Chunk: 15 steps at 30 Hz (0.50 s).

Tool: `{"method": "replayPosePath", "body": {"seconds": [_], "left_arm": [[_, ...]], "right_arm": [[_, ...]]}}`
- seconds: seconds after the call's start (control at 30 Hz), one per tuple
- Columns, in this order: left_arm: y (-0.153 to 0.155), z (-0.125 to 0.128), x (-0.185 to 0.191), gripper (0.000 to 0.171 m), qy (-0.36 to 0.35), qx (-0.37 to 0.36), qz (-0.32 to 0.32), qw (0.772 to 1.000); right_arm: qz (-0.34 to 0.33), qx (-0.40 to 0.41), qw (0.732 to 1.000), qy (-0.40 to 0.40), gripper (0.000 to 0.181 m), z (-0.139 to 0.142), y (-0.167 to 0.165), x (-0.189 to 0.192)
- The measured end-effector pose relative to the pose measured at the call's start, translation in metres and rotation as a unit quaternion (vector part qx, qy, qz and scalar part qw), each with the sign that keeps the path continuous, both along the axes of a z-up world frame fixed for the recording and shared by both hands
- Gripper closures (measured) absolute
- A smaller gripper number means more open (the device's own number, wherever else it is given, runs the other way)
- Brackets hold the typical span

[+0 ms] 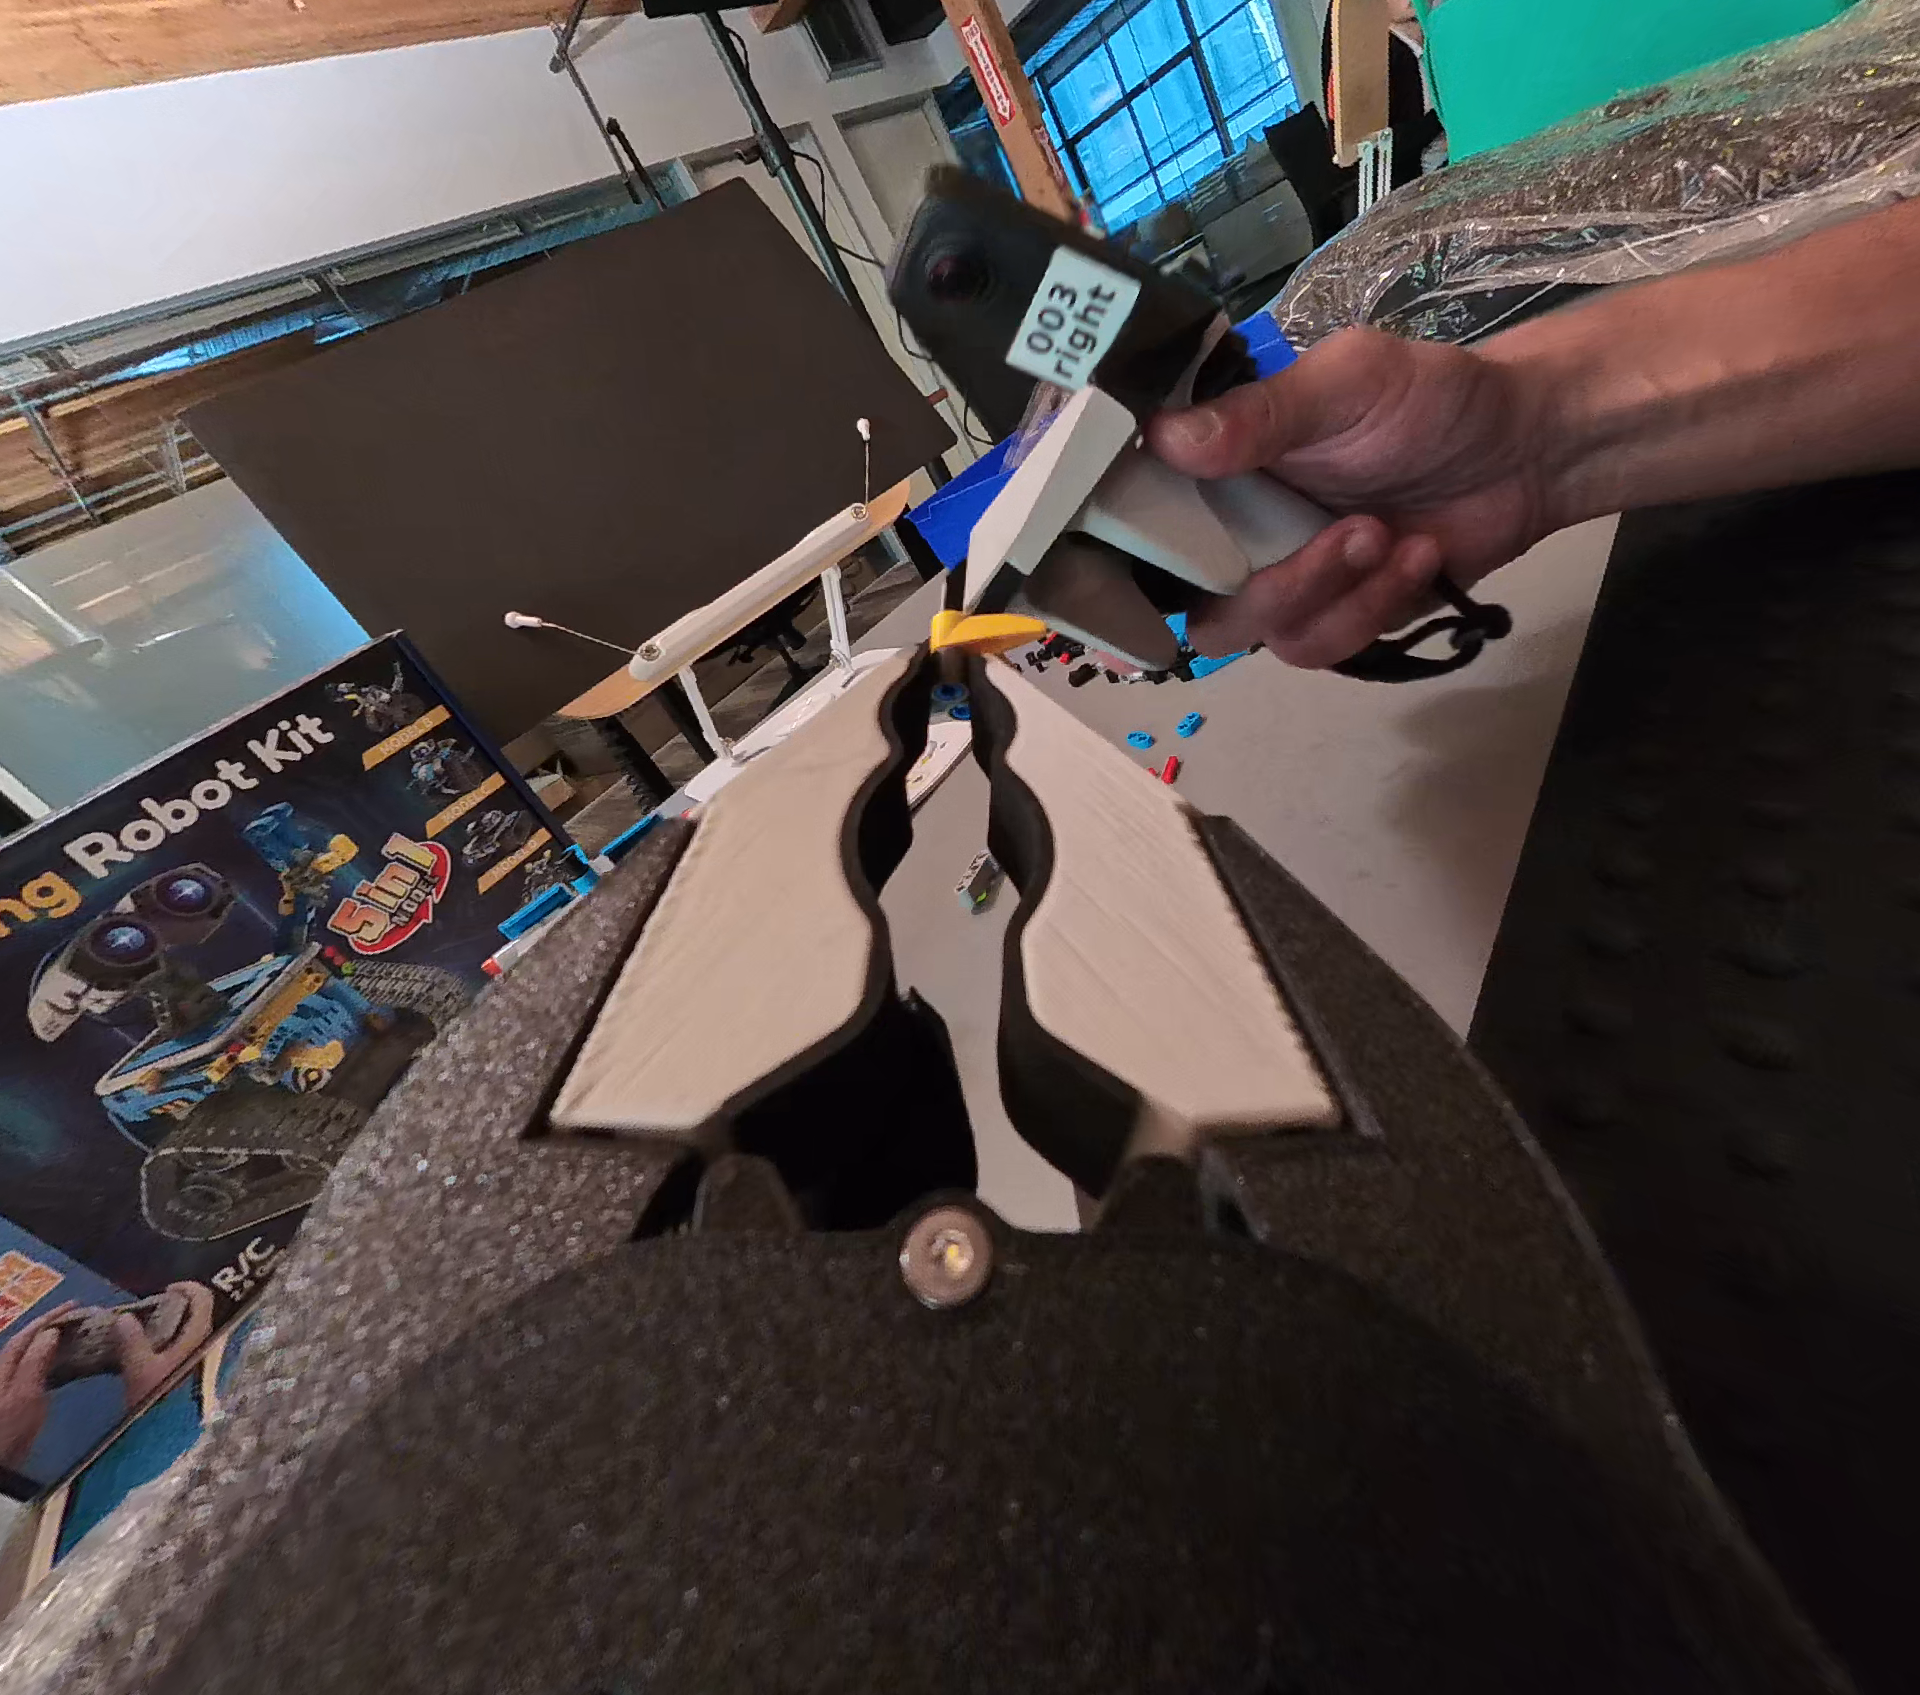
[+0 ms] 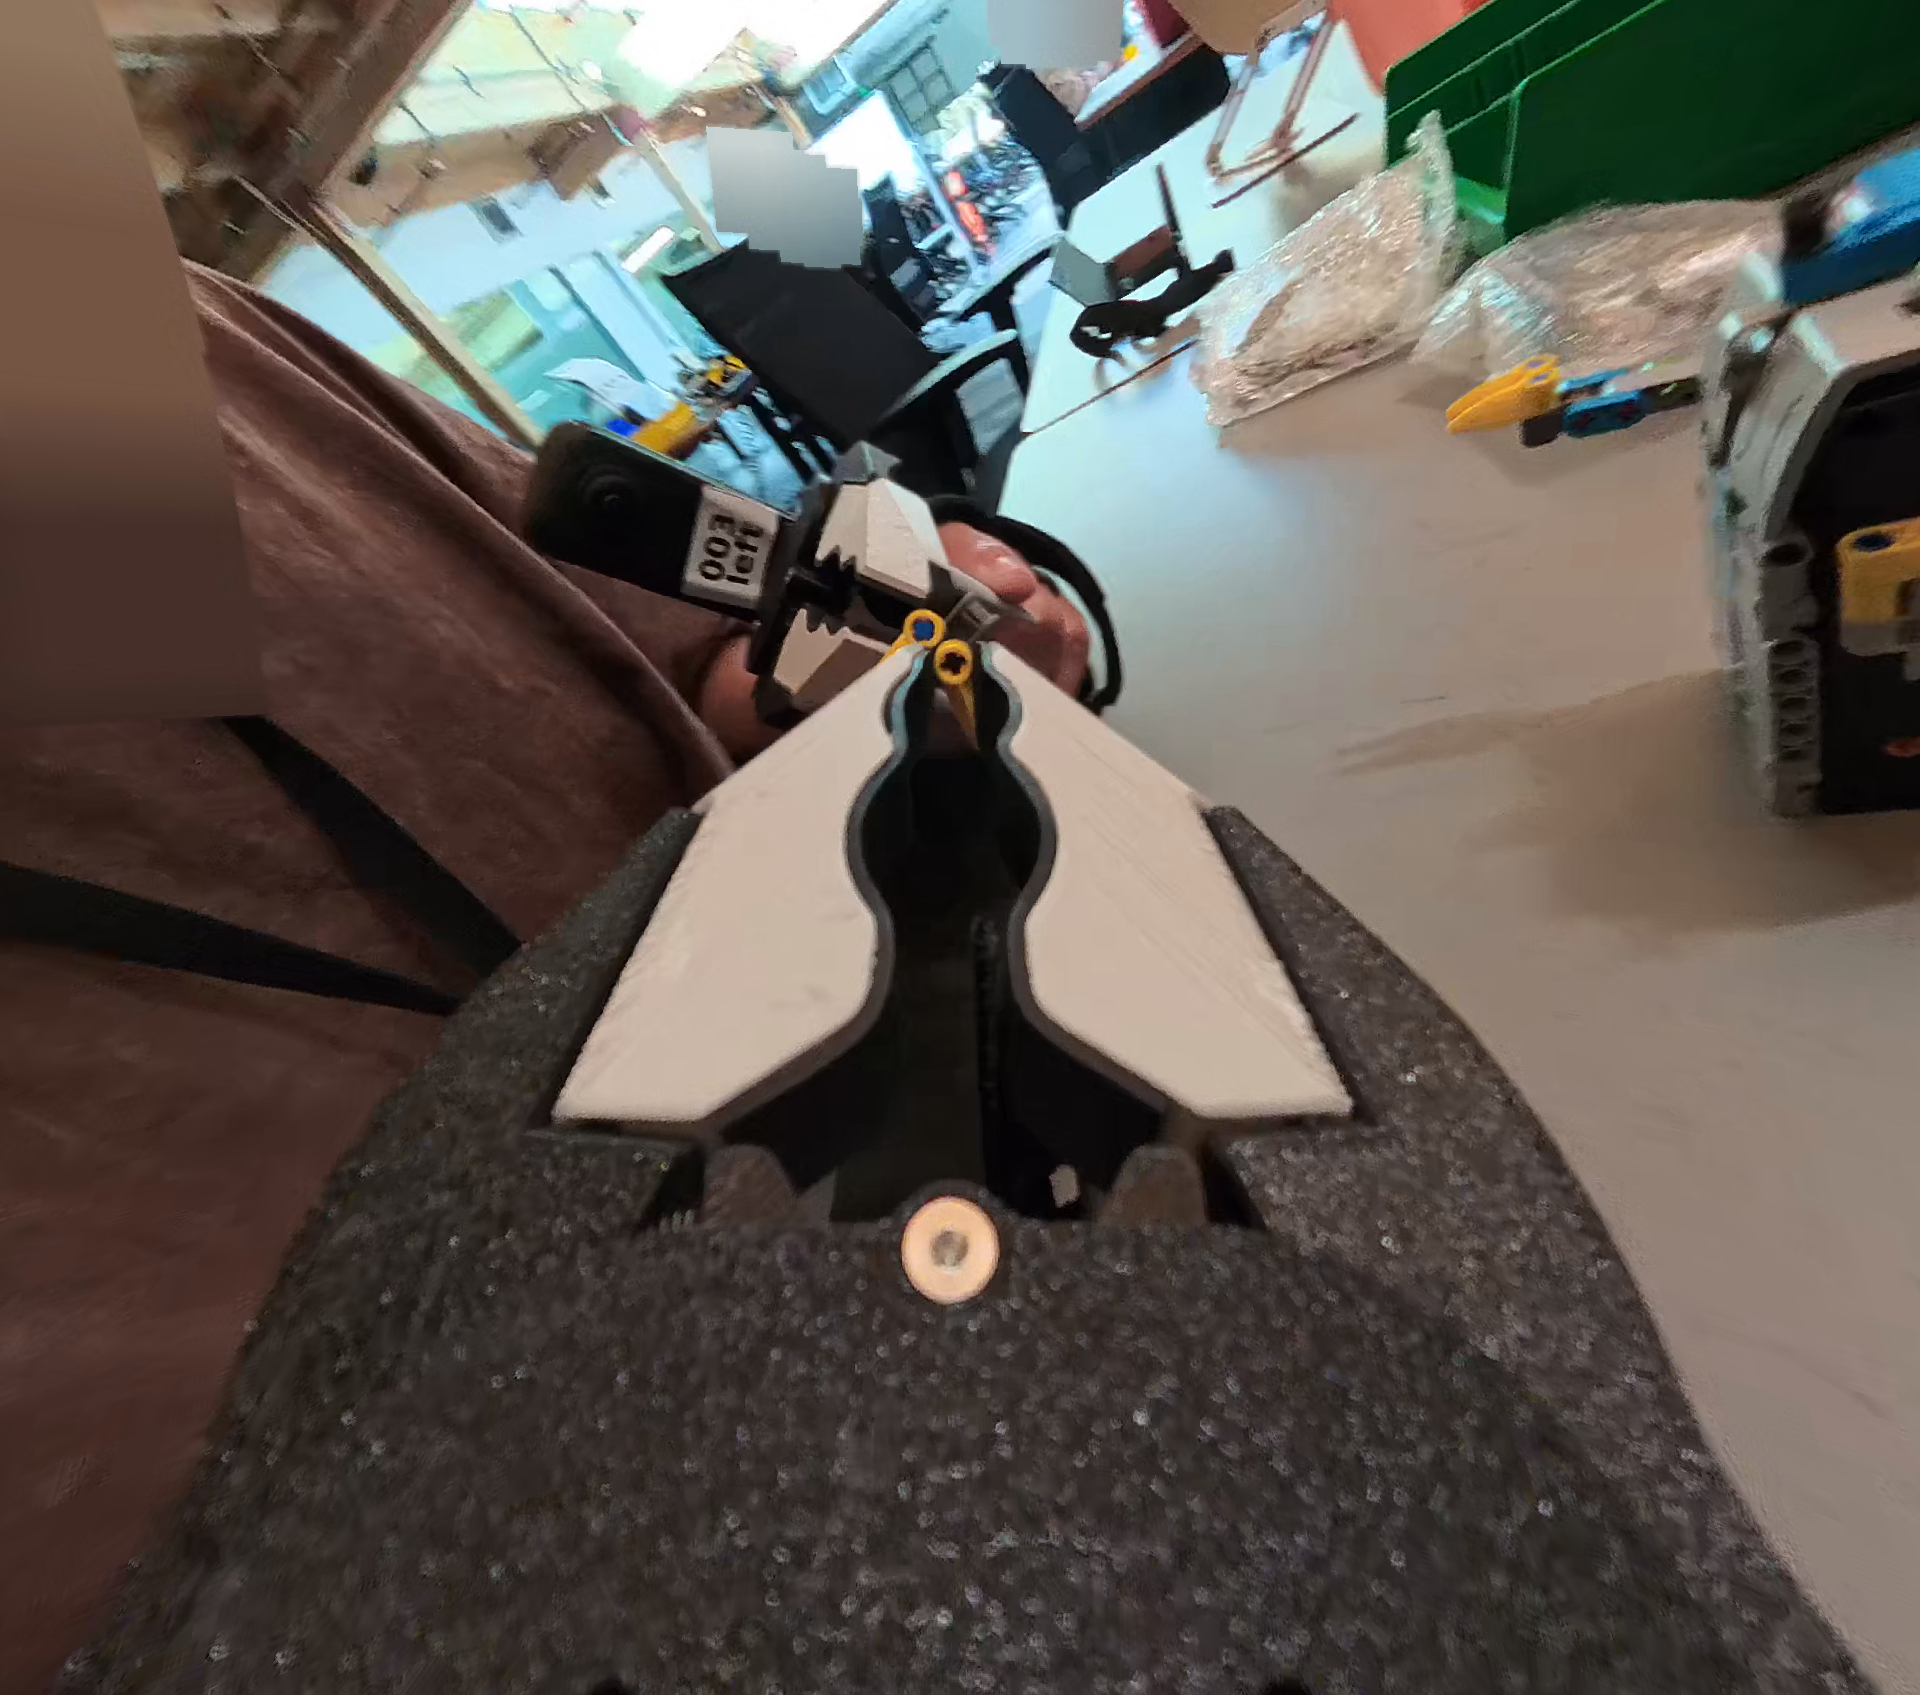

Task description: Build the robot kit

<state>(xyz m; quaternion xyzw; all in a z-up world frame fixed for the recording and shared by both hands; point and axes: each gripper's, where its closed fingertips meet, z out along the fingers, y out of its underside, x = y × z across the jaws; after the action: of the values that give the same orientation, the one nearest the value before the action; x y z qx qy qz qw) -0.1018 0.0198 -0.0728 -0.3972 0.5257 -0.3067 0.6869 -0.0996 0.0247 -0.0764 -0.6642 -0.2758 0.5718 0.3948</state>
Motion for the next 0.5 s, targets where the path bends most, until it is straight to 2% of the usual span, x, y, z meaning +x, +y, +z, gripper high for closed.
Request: {"method": "replayPosePath", "body": {"seconds": [0.1, 0.3, 0.43, 0.5], "left_arm": [[-0.002, 0.002, 0.000, 0.165, -0.007, -0.002, -0.005, 1.000], [-0.006, 0.008, -0.002, 0.165, -0.034, -0.028, -0.031, 0.999], [-0.014, 0.018, -0.006, 0.165, -0.070, -0.048, -0.071, 0.994], [-0.014, 0.020, -0.007, 0.165, -0.079, -0.074, -0.089, 0.990]], "right_arm": [[0.019, -0.028, 0.999, 0.038, 0.174, 0.001, -0.002, 0.000], [0.033, -0.030, 0.997, 0.059, 0.175, 0.006, -0.006, -0.003], [0.071, -0.068, 0.987, 0.125, 0.175, 0.014, -0.013, -0.007], [0.073, -0.069, 0.986, 0.130, 0.175, 0.015, -0.013, -0.009]]}}
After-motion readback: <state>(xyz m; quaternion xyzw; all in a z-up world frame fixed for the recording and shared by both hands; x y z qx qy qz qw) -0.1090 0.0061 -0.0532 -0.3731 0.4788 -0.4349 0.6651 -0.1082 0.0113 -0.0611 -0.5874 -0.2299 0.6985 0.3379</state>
